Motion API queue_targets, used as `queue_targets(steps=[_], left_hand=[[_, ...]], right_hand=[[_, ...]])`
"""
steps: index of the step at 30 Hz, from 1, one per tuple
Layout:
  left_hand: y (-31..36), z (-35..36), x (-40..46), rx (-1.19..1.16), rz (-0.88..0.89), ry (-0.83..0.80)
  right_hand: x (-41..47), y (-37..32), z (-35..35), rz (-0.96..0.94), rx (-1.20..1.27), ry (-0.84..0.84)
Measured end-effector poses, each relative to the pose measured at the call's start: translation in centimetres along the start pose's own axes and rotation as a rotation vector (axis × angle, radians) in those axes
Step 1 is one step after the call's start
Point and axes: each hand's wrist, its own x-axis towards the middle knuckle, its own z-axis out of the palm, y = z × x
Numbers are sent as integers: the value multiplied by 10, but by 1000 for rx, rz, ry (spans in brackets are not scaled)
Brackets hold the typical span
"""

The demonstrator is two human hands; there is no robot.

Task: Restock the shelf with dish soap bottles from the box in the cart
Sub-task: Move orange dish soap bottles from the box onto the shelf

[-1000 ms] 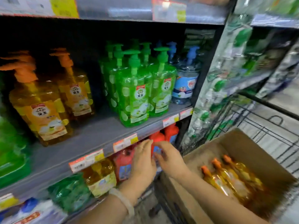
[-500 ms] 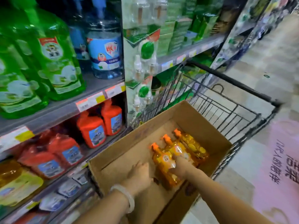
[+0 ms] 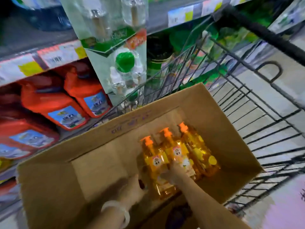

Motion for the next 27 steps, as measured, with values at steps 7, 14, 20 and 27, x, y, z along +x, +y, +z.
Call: queue_targets(steps=[7, 14, 20, 27], left_hand=[[26, 19, 41, -495, 28, -94], [1, 35, 66, -549, -197, -147], [0, 39, 60, -565, -146, -63], [0, 0, 19, -584, 43, 14]], right_hand=[[20, -3, 21, -17, -83, 57], [40, 0, 45, -31, 270, -141], [48, -7, 33, -29, 308, -267], [1, -30, 18, -190, 358, -161]])
